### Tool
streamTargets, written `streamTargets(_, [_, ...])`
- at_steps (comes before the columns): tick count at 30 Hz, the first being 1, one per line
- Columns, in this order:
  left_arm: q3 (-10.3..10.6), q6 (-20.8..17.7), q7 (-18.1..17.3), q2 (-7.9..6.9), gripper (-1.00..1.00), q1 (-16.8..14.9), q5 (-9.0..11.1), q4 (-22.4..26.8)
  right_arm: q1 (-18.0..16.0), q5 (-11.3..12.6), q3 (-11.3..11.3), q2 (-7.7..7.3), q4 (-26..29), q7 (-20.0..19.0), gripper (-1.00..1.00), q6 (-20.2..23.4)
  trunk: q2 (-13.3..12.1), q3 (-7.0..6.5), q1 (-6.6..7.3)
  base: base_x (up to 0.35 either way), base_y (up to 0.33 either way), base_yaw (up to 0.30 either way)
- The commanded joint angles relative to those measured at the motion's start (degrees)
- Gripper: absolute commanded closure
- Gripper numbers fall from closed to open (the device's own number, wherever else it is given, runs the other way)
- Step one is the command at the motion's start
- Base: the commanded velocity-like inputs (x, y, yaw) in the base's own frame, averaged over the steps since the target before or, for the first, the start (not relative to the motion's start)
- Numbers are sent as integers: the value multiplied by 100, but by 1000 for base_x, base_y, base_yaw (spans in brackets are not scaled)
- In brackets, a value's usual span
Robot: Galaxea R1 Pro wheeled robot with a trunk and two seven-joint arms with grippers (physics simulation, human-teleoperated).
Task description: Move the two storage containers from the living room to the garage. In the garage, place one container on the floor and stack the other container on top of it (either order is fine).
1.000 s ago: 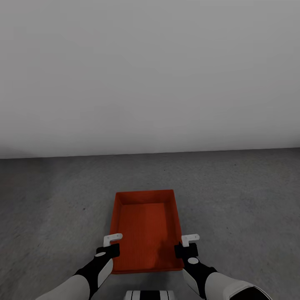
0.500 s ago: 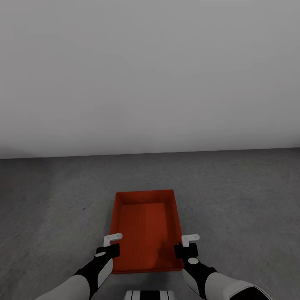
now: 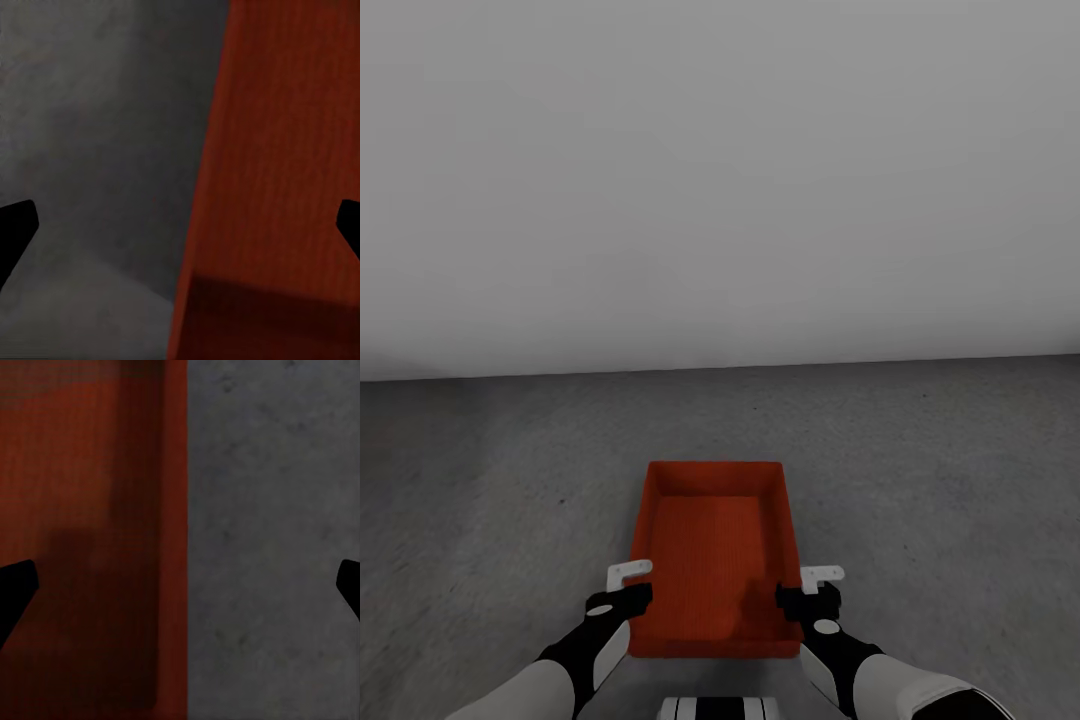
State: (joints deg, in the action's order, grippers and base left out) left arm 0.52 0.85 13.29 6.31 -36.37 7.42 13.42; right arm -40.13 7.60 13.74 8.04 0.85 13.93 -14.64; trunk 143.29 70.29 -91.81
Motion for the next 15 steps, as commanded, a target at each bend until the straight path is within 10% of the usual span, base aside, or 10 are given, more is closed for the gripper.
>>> streamTargets(1, [-11,6,18,1,-100,0,63,2,-3,62,50,-1,-6,13,-100,-21,2,4,1,0,0,0])
streamTargets(15, [-63,-46,33,2,-100,-1,84,-6,-3,66,50,-5,-6,13,-100,-16,-167,-178,102,0,0,0])
